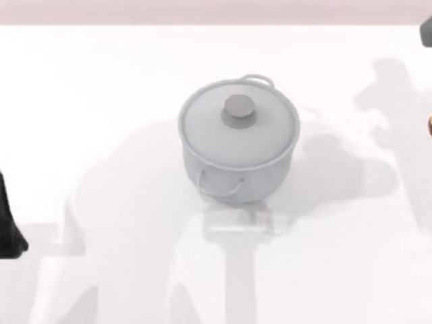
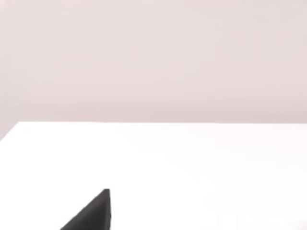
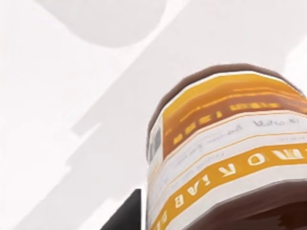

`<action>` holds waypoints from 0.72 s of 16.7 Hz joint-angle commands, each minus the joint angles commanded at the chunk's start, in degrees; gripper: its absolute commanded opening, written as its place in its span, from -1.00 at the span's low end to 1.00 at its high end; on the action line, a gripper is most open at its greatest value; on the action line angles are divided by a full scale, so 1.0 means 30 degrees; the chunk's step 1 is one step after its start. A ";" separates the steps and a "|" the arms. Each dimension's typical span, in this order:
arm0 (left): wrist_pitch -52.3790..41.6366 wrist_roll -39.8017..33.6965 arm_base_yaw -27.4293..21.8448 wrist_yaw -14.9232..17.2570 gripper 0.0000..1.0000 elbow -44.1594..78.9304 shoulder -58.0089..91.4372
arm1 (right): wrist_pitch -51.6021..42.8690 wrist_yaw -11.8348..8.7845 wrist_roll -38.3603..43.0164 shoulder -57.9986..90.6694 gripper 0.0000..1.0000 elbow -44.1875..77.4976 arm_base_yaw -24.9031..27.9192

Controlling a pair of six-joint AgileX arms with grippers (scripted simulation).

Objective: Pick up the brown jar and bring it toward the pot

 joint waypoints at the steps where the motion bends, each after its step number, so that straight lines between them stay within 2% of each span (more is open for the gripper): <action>1: 0.0000 0.0000 0.0000 0.0000 1.00 0.0000 0.0000 | -0.0073 -0.0004 -0.0008 -0.0289 -1.00 -0.0293 0.0017; 7: 0.0000 0.0000 0.0000 0.0000 1.00 0.0000 0.0000 | -0.0054 -0.0010 0.0278 -0.0254 -1.00 -0.0281 -0.0004; 12: 0.0000 0.0000 0.0000 0.0000 1.00 0.0000 0.0000 | 0.0153 -0.0023 0.4199 0.0659 -1.00 0.0187 0.0954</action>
